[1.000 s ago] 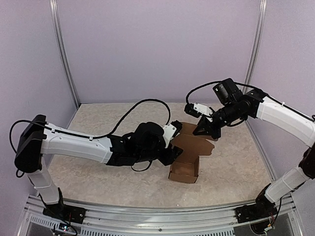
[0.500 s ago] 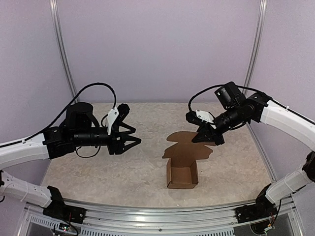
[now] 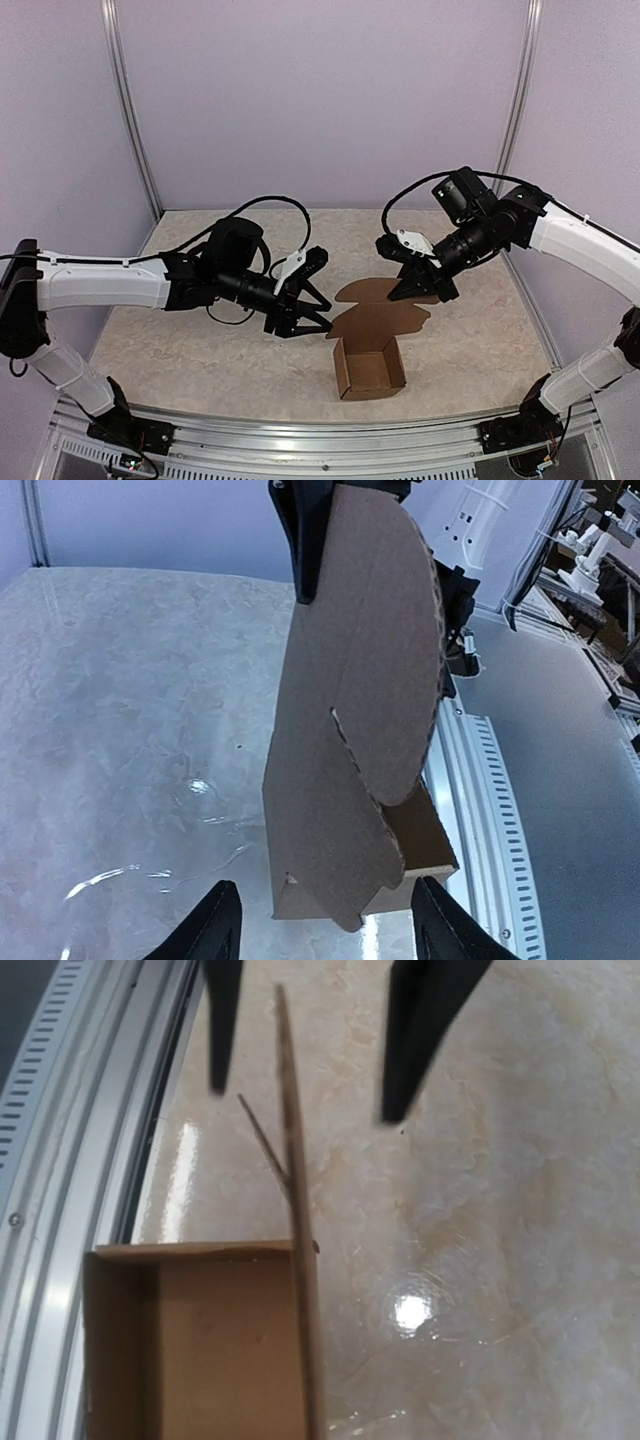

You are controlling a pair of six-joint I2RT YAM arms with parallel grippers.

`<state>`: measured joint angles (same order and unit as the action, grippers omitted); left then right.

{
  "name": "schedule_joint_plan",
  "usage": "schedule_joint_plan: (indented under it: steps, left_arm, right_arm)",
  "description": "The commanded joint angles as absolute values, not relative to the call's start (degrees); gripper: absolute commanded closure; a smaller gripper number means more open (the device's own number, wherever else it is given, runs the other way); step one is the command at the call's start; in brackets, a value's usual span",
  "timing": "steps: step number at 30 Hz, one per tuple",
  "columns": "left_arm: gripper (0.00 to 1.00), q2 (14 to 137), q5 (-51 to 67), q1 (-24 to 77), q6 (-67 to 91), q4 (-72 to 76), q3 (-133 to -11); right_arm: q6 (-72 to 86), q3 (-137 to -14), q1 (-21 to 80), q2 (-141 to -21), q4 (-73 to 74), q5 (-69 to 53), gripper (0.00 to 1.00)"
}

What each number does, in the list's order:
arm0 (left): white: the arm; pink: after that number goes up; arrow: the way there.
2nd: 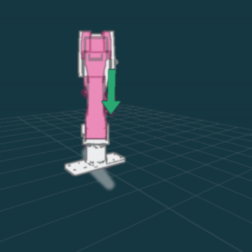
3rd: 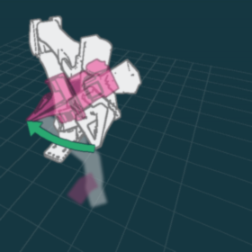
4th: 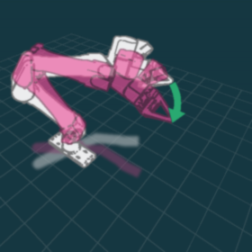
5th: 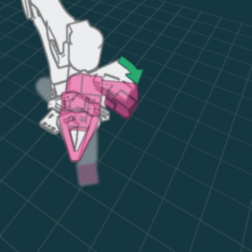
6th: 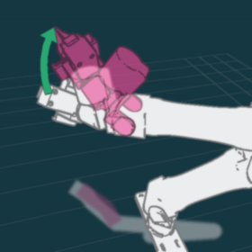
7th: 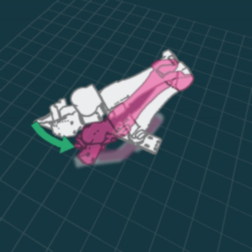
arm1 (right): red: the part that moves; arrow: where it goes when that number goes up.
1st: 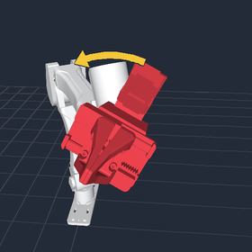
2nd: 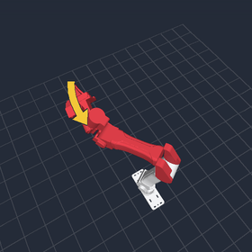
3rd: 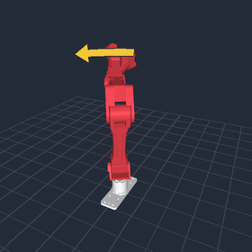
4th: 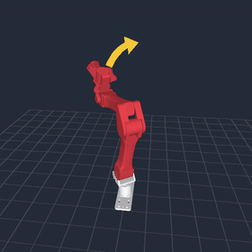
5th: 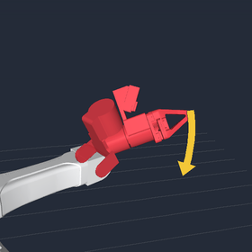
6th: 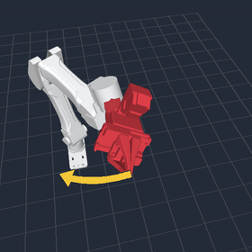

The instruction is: Fold the paper box

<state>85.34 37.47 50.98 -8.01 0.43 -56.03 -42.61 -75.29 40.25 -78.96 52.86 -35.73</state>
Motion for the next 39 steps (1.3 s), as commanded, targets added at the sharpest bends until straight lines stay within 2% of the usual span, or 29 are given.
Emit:
schedule_joint_plan:
  steps: [1, 5, 10, 13, 16, 20, 25, 33, 39]
  left_arm:
    - [0.49, 88.7, 43.3, 51.7, -7.1, 4.6, -58.5]
    - [0.55, 91.3, 45.8, 52.3, -6.6, 5.8, -58.8]
    - [0.47, 86.7, 41.0, 51.1, -12.4, -3.5, -58.0]
    - [0.49, 82.8, 38.8, 47.0, -13.9, -6.7, -55.7]
    - [0.51, 82.6, 36.8, 45.9, -12.8, -4.8, -55.2]
    - [0.53, 88.5, 39.0, 47.4, -12.4, -3.8, -59.1]
    - [0.51, 93.4, 43.4, 50.8, -13.6, -3.9, -63.1]
    - [0.43, 94.5, 50.1, 52.4, -11.7, 2.1, -61.8]
    - [0.45, 96.2, 50.0, 52.4, -8.9, 7.8, -61.6]
  right_arm:
    - [-42.8, -76.8, 40.9, -79.6, 54.0, -37.5, 1.0]
    - [-42.7, -76.8, 40.9, -79.6, 54.0, -37.6, 1.0]
    - [-43.0, -76.4, 40.9, -79.1, 54.3, -37.1, 1.0]
    - [-43.0, -76.4, 40.9, -78.8, 54.6, -37.3, 1.0]
    - [-43.2, -76.4, 40.9, -78.9, 54.7, -37.5, 1.0]
    - [-43.1, -76.6, 40.9, -79.8, 54.4, -37.8, 1.0]
    - [-42.7, -77.0, 40.9, -80.1, 54.1, -37.3, 1.0]
    - [-42.0, -76.8, 40.9, -81.0, 53.4, -37.7, 1.0]
    - [-41.6, -77.2, 40.9, -81.0, 53.4, -38.8, 1.0]
